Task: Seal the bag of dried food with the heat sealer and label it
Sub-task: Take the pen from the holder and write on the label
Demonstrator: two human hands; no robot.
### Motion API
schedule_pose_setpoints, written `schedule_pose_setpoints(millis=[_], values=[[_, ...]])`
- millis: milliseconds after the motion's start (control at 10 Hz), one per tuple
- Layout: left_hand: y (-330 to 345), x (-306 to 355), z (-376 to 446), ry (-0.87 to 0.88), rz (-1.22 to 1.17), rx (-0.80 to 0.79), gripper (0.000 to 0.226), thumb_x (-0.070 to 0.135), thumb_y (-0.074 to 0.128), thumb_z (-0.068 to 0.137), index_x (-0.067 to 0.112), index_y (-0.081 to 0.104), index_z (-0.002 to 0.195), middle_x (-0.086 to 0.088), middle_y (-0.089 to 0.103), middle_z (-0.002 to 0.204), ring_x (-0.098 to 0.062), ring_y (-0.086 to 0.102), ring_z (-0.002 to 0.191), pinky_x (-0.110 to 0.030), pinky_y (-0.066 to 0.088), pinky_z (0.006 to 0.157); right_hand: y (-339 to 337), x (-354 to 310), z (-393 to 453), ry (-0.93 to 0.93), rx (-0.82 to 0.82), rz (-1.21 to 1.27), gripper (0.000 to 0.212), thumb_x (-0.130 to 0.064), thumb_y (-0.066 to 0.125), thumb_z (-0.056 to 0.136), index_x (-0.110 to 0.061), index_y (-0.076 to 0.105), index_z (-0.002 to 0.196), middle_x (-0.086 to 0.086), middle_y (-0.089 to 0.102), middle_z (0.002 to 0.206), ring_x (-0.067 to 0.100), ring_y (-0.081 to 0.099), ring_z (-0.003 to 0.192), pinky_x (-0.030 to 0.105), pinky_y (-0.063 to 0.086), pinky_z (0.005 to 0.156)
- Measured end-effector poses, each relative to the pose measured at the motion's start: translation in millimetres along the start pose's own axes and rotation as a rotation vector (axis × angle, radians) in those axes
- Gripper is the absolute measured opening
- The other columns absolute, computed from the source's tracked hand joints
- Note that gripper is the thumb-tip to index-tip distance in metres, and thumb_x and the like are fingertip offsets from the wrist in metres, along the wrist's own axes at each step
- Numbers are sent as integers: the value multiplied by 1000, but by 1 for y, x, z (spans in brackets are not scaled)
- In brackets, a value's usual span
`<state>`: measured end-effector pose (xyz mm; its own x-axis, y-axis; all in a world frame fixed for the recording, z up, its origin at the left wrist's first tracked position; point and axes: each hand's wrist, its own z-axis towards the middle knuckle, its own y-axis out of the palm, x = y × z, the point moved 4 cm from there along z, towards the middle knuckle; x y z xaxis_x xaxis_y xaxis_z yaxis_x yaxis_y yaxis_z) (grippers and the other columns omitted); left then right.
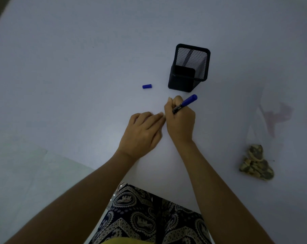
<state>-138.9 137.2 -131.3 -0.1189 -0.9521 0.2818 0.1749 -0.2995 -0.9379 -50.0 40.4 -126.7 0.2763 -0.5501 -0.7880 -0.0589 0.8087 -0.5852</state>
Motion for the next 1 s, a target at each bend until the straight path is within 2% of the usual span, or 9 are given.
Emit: schedule_pose_setpoints(millis=[100,400,500,700,900,1000], values=[[0,0,0,-5,-1,-5,35,26,50,94,13,63,123,-4,66,121,-24,59,106,-39,44,89,0,1,0,-2,13,-17,26,-26,43,95,-19,39,71,-8,38,53,-4,29,41,8,30,40],[0,0,-2,-6,4,-22,36,27,46,95,13,63,124,-4,66,121,-24,60,106,-39,45,89,1,4,-2,13,-8,-16,31,-28,43,95,-12,47,69,-5,40,53,6,38,43,8,29,44],[3,-1,-2,-13,-4,-35,36,27,46,96,13,62,124,-4,66,122,-24,59,107,-40,45,90,1,3,-2,5,-9,-27,28,-29,43,94,-17,43,69,-11,36,53,-1,31,42,7,29,41],[3,-1,-1,-16,-9,-39,37,28,45,96,14,62,125,-4,66,122,-24,58,108,-39,45,90,0,1,-1,5,15,-31,25,-27,44,94,-19,41,70,-9,37,53,-3,30,41,6,37,45],[3,-1,-1,-14,0,-26,35,26,48,95,14,63,124,-3,65,122,-25,58,108,-39,43,91,-1,2,-3,12,16,-54,33,-26,44,94,-8,50,67,-6,40,52,7,39,42,7,27,41],[3,-1,-2,-8,-4,-17,35,26,49,94,14,63,124,-4,66,122,-25,58,107,-39,43,91,-1,3,-4,12,27,-51,33,-25,45,94,-7,50,67,-3,42,51,9,40,42,6,26,45]])
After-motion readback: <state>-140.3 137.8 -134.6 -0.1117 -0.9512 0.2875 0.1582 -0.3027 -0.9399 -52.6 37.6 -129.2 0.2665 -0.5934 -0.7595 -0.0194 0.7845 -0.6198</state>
